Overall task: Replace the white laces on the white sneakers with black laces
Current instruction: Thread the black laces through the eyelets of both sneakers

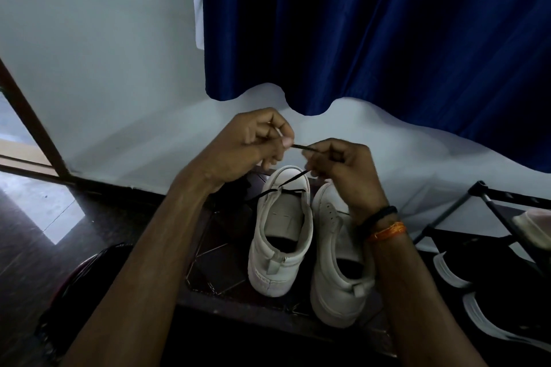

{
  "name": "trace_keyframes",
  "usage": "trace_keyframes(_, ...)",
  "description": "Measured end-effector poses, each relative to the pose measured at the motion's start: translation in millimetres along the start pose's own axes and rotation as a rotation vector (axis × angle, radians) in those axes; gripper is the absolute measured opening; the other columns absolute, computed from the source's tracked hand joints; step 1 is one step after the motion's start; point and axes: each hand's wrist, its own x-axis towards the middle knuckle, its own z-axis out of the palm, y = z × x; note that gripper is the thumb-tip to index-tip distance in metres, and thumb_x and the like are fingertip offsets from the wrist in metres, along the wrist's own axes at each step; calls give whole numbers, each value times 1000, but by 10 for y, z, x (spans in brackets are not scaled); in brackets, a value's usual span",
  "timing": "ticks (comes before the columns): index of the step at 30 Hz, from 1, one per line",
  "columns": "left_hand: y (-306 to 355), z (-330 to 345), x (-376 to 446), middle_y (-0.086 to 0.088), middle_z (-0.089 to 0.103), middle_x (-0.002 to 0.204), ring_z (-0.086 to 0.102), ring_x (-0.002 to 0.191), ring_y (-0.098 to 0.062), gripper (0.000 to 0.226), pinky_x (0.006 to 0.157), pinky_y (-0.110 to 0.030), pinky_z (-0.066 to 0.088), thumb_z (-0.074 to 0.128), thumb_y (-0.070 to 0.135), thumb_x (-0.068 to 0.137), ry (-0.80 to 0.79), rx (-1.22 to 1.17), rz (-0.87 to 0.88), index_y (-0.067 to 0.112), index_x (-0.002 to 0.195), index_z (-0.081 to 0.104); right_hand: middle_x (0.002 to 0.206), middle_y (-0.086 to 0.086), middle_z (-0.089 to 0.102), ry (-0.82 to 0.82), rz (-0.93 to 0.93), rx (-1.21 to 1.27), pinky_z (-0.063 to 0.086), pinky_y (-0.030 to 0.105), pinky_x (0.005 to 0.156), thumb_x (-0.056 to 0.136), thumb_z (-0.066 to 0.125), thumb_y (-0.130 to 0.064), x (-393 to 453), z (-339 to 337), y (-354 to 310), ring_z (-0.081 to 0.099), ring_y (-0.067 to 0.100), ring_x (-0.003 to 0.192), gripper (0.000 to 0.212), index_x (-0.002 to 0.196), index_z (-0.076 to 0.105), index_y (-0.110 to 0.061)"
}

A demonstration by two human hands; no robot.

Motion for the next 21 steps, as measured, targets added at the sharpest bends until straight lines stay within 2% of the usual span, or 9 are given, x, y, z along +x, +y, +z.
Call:
trace_keyframes(2, -51, -105, -35, -8, 66, 72, 56, 66, -26, 6, 59, -25, 48, 66, 10, 96, -37, -1, -39, 5, 99, 67, 74, 11, 72, 136, 53, 99, 52, 28, 59, 92, 63, 2, 4, -100, 23, 63, 16, 64, 13, 95, 75, -2)
trace_keyframes(5, -108, -255, -94, -8, 65, 71, 54, 66, -23, 9, 59, -23, 46, 64, 10, 97, -92, 14, -81, 6, 100, 71, 76, 12, 72, 283, 130, 235, 53, 24, 58, 93, 60, 3, 12, -236, 57, 63, 16, 66, 15, 98, 74, 0)
trace_keyframes(8, -135, -378, -136, -13, 62, 74, 54, 69, -26, 15, 59, -23, 46, 61, 9, 96, -83, -66, -116, 3, 104, 71, 81, 13, 73, 348, 153, 302, 57, 25, 64, 92, 60, 4, 16, -285, 76, 69, 18, 71, 15, 98, 74, 0)
trace_keyframes(11, -115, -380, -136, -12, 64, 80, 55, 65, -17, 18, 68, -26, 53, 57, 7, 95, -37, -297, -141, -2, 105, 68, 90, 18, 73, 349, 146, 313, 60, 32, 73, 90, 65, 6, 19, -271, 72, 73, 22, 76, 15, 101, 72, 1)
trace_keyframes(14, -54, -227, -75, -14, 71, 95, 68, 75, -16, 19, 81, -32, 58, 53, 2, 94, 24, -572, -128, -2, 109, 65, 107, 10, 68, 359, 92, 39, 62, 42, 76, 81, 80, -3, 1, -164, 27, 74, 21, 71, 28, 105, 69, -11)
trace_keyframes(16, -34, -94, -21, -19, 71, 106, 73, 94, -24, 25, 88, -37, 58, 52, -4, 93, 45, -721, -117, -4, 116, 61, 99, 1, 65, 408, 19, -177, 61, 42, 66, 79, 83, -9, -43, -55, -74, 71, 17, 61, 29, 99, 62, -16)
trace_keyframes(17, -31, -36, 3, -22, 70, 112, 71, 104, -29, 29, 91, -40, 58, 51, -7, 93, 52, -781, -113, -6, 121, 59, 92, 0, 65, 377, -14, -188, 60, 40, 60, 81, 82, -10, -70, -3, -140, 69, 16, 58, 26, 95, 61, -14)
trace_keyframes(19, -29, 57, 43, -24, 66, 123, 66, 117, -33, 35, 96, -42, 56, 47, -12, 95, 65, -861, -103, -8, 129, 54, 84, 7, 70, 143, 14, -47, 54, 34, 52, 86, 78, -14, -129, 88, -277, 67, 18, 57, 17, 92, 63, -6)
trace_keyframes(21, -24, 118, 67, -24, 63, 132, 62, 124, -32, 39, 99, -40, 55, 44, -13, 96, 83, -903, -97, -8, 134, 51, 98, 17, 74, -153, 144, 141, 54, 31, 53, 91, 73, -20, -174, 186, -366, 68, 22, 63, 23, 101, 68, 0)
